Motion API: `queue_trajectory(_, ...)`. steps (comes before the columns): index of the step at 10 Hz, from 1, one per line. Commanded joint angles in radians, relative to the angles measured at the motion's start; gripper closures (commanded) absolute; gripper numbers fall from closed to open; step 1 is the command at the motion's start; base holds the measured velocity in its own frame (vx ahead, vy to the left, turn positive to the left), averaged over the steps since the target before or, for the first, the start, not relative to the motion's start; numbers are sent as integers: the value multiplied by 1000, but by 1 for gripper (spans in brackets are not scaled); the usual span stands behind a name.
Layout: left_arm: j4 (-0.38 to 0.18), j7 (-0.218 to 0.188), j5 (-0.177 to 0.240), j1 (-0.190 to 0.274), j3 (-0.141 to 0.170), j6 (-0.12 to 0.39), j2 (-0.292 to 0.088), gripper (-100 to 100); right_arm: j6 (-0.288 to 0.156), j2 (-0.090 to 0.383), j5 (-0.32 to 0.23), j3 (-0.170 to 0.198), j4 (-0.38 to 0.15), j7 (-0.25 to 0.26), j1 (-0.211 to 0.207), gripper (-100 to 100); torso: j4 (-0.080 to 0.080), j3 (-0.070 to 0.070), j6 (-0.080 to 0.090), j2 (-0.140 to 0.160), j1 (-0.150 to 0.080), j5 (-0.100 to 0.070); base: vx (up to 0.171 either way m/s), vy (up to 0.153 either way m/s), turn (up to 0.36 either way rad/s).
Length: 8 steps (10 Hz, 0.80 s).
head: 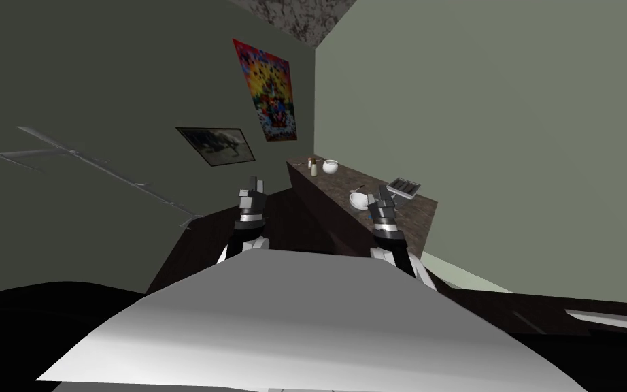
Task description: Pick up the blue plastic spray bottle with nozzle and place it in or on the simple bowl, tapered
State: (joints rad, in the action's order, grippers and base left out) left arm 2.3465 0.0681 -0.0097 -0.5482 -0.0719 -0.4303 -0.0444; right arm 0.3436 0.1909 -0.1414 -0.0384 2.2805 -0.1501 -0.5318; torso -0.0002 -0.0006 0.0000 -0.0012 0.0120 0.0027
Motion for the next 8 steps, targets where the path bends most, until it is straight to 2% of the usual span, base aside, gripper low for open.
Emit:
queue_trajectory(1,0,0,0,0,0,0,0,0,-50,18,-18,-14,-9,10,-4,-100,0,0,0,0,0,0,15,217,-100)
queue_trajectory(2,0,0,0,0,0,0,0,0,-59,18,-18,-14,-9,10,-4,-100,0,0,0,0,2,0,-8,143,-40)
queue_trajectory(4,0,0,0,0,0,0,0,0,-121,35,-46,-32,-21,30,-6,-100,0,0,0,0,-4,-1,2,122,-91)
queue_trajectory(5,0,0,0,0,0,0,0,0,-134,35,-46,-32,-21,30,-6,-100,0,0,0,0,-3,-1,6,106,-40)
queue_trajectory(7,0,0,0,0,0,0,0,0,-200,49,-75,-53,-37,57,-9,-100,0,-1,0,-1,-5,-1,30,121,-93)
queue_trajectory(8,0,0,0,0,0,0,0,0,-211,49,-75,-53,-37,57,-9,-100,-1,-1,0,-2,-4,-1,27,108,-39)
